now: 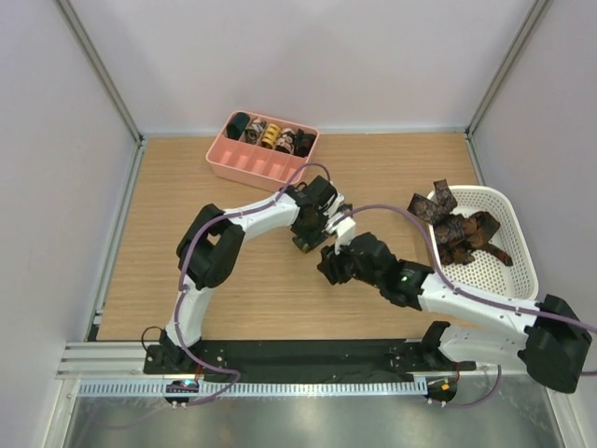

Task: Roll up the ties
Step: Roll the tie

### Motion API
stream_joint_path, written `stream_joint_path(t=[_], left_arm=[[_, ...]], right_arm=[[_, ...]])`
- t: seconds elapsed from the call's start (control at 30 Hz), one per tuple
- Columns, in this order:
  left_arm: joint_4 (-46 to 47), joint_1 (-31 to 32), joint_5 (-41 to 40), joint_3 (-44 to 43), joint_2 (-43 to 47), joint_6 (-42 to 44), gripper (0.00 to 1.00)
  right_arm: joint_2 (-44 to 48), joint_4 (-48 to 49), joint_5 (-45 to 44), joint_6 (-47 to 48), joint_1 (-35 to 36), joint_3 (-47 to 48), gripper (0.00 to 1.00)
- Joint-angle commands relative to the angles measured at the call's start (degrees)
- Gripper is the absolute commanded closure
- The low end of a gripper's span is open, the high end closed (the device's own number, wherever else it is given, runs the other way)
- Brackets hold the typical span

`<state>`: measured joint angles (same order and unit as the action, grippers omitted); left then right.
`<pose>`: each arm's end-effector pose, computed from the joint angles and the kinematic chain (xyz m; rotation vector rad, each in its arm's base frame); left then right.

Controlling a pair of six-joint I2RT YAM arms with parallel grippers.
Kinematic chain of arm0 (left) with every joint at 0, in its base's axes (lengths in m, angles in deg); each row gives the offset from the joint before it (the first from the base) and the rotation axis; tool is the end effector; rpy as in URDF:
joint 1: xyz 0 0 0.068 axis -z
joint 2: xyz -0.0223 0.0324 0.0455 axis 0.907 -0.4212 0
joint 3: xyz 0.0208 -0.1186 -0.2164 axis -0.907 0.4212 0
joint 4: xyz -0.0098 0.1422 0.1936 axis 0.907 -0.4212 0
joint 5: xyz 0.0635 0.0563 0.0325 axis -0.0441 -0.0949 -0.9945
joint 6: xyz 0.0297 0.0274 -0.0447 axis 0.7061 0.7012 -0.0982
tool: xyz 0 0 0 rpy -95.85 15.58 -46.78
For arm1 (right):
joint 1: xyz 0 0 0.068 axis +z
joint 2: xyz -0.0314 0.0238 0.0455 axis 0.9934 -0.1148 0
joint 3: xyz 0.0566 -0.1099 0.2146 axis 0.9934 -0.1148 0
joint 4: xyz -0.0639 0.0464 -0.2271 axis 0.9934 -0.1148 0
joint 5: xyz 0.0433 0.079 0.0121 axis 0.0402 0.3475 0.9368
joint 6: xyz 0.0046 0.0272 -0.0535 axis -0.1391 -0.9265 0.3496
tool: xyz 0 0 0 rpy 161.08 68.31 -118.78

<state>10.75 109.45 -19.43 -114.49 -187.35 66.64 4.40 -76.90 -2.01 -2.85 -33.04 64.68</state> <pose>0.2938 -0.2882 0.1432 0.9289 2.6316 -0.2447 0.1500 0.1763 0.2186 -0.6751 2.0059 0.5831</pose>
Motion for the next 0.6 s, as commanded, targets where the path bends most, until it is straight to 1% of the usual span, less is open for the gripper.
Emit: stream_joint_path(t=[0.0,0.03,0.07,0.1,0.13,0.17,0.2,0.23,0.27,0.3,0.37,0.4,0.43,0.47,0.5,0.57], left_arm=[[-13.5,0.5,4.2,0.3,-7.2,-0.8,0.72],[-14.2,0.4,4.9,-0.3,-7.7,-0.7,0.72],[-15.7,0.4,5.5,-1.7,-8.3,-0.2,0.72],[-16.6,0.5,6.2,-2.5,-9.4,0.0,0.71],[-17.6,0.4,6.2,-4.2,-9.9,0.1,0.71],[-19.3,0.4,6.5,-4.9,-10.4,0.2,0.71],[-20.0,0.5,6.7,-5.6,-10.9,0.2,0.71],[-20.7,0.4,7.5,-6.3,-11.8,0.4,0.71],[-22.1,0.4,7.9,-7.8,-12.3,0.4,0.71],[-22.7,0.5,8.0,-8.5,-12.7,0.5,0.71],[-24.3,0.4,8.6,-10.2,-13.7,0.9,0.71],[-24.6,0.5,8.7,-10.7,-13.9,0.9,0.71],[-25.1,0.5,8.8,-11.1,-14.5,1.0,0.7],[-26.0,0.5,8.9,-11.6,-14.9,1.1,0.7],[-26.4,0.5,9.1,-12.4,-15.1,1.1,0.7],[-27.7,0.5,9.7,-13.3,-16.0,1.2,0.7]], right_arm=[[-5.0,0.2,-11.0,9.6,9.6,5.2,0.55],[-7.3,-1.7,-13.0,10.6,11.3,6.9,0.55],[-11.6,-3.0,-14.7,12.2,13.0,8.7,0.55],[-14.4,-4.5,-18.5,14.2,15.4,12.7,0.56],[-16.8,-7.2,-20.0,15.2,16.5,14.6,0.56],[-21.5,-8.8,-21.1,16.0,17.4,16.6,0.56],[-23.6,-10.1,-24.4,16.8,18.1,20.1,0.55],[-25.6,-12.3,-25.7,18.4,19.6,21.8,0.55],[-29.8,-13.5,-27.0,19.3,20.1,23.4,0.55],[-31.5,-14.6,-30.0,19.8,20.6,26.4,0.54],[-35.1,-18.1,-31.9,21.2,20.9,29.6,0.54],[-38.5,-19.1,-32.7,21.7,20.9,32.4,0.53],[-40.1,-20.8,-35.9,22.2,20.9,33.8,0.53],[-41.6,-21.8,-37.1,23.2,20.9,35.2,0.52],[-45.0,-22.9,-38.3,23.9,20.8,37.9,0.51],[-48.1,-25.1,-41.9,25.6,20.9,40.1,0.47]])
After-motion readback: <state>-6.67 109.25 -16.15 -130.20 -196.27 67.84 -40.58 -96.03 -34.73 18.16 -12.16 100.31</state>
